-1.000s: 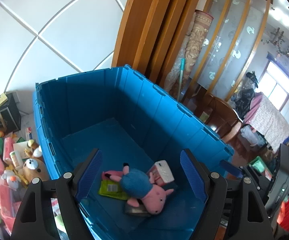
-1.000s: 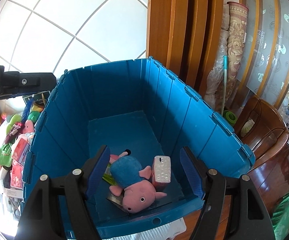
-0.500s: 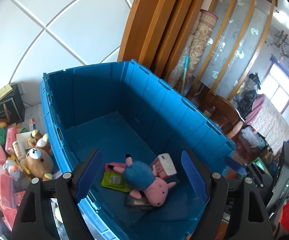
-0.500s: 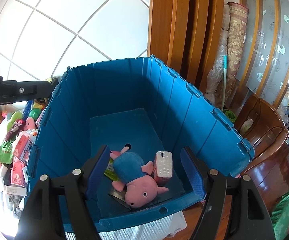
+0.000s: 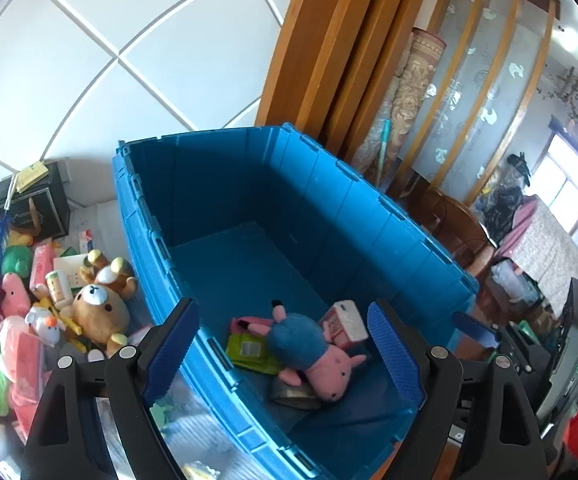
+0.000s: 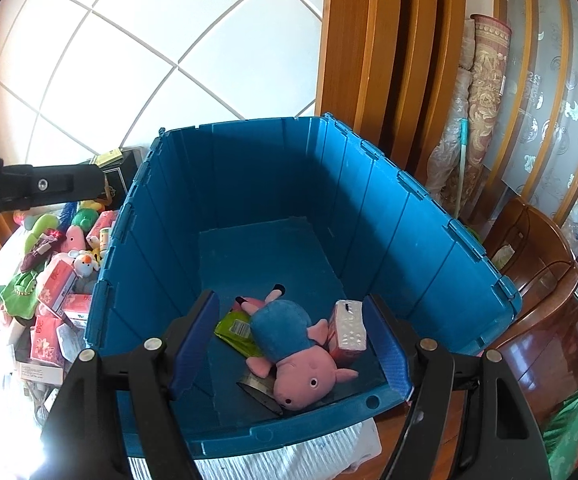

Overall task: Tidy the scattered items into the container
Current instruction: 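Move both tools out of the crate back over the pile on the bed, then grasp the white alcohol-wipes pack with the left tool while the right tool reaches toward a white jar, then grasp the white jar with the right tool while the left tool holds the wipes pack, then lift the wipes pack and white jar and carry both over the blue crate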

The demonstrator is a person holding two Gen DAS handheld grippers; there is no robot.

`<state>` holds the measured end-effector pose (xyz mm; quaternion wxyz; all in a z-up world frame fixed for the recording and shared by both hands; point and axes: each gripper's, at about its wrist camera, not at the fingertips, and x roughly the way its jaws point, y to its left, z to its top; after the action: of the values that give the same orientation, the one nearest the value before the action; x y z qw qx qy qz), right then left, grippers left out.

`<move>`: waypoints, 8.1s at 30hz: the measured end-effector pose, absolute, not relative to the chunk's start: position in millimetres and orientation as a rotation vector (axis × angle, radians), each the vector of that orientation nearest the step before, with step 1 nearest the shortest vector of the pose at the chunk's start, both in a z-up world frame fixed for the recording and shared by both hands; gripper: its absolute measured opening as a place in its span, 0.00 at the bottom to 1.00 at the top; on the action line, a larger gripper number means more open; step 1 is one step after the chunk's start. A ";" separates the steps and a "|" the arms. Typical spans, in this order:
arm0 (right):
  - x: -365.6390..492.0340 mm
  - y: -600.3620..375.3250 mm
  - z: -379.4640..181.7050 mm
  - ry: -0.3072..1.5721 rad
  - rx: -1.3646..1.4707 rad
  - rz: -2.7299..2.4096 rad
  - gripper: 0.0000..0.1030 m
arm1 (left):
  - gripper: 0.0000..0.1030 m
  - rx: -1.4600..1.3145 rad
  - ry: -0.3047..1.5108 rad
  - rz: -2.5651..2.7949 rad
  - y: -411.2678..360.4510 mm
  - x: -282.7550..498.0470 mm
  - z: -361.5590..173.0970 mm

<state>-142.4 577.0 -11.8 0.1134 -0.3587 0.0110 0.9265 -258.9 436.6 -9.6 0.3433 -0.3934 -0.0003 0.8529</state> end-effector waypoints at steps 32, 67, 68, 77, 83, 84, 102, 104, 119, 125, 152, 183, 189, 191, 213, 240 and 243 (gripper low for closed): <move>-218.6 275.0 -53.2 -0.309 -1.287 3.080 0.71 | 0.85 -1.223 -0.312 2.520 100.6 -287.5 -83.8; -235.2 155.6 -198.5 -0.407 -1.679 2.890 0.71 | 0.85 -1.644 -0.260 2.437 -64.0 -287.5 -259.7; -236.1 155.1 -200.2 -0.405 -1.684 2.890 0.71 | 0.85 -1.667 -0.269 2.443 -68.2 -287.6 -265.2; -239.3 153.2 -207.4 -0.389 -1.711 2.899 0.71 | 0.85 -1.806 -0.336 2.477 -102.1 -287.5 -304.6; -241.1 156.6 -210.5 -0.386 -1.730 2.886 0.71 | 0.85 -1.835 -0.343 2.443 -98.8 -284.0 -316.4; -241.0 156.0 -211.4 -0.390 -1.735 2.885 0.71 | 0.85 -1.838 -0.347 2.437 -97.9 -283.5 -317.5; -235.5 150.6 -214.7 -0.412 -1.759 2.885 0.71 | 0.85 -1.766 -0.184 2.384 -108.4 -274.1 -315.0; -233.1 151.2 -214.2 -0.410 -1.755 2.885 0.71 | 0.85 -1.721 -0.083 2.386 -105.4 -271.9 -311.9; -217.7 167.7 -219.7 -0.360 -1.765 2.833 0.71 | 0.85 -1.360 0.632 2.177 -54.4 -244.0 -324.6; -213.8 173.7 -221.0 -0.342 -1.765 2.813 0.71 | 0.86 -1.368 0.660 2.143 -55.5 -255.8 -340.8; -179.9 48.7 -279.6 -0.412 -2.146 3.117 0.71 | 0.15 -1.434 0.150 2.311 -105.0 -244.8 -306.4; -198.8 15.0 -322.5 -0.476 -2.147 3.046 0.49 | 0.15 -1.400 0.192 2.372 -98.8 -232.6 -294.3; -201.9 21.1 -302.9 -0.489 -2.069 3.101 0.48 | 0.15 -1.371 0.187 2.379 -94.1 -234.9 -284.0; -203.7 20.3 -296.1 -0.503 -2.042 3.112 0.48 | 0.15 -1.363 0.186 2.382 -92.9 -236.2 -280.1; -214.2 73.6 -239.2 -0.473 -1.799 3.136 0.46 | 0.15 -1.272 0.198 2.380 -62.0 -247.1 -252.5; -216.5 260.1 -151.8 -0.213 -1.466 3.137 0.46 | 0.15 -1.104 0.299 2.377 100.6 -260.3 -171.0; -214.6 278.8 -143.9 -0.200 -1.445 3.131 0.46 | 0.15 -1.085 0.301 2.382 119.0 -261.0 -161.5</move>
<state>-214.6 278.8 -143.9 -0.1559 -0.4133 -0.0573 0.8953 -261.0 119.0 -161.5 0.2506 -0.3987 0.1105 0.8752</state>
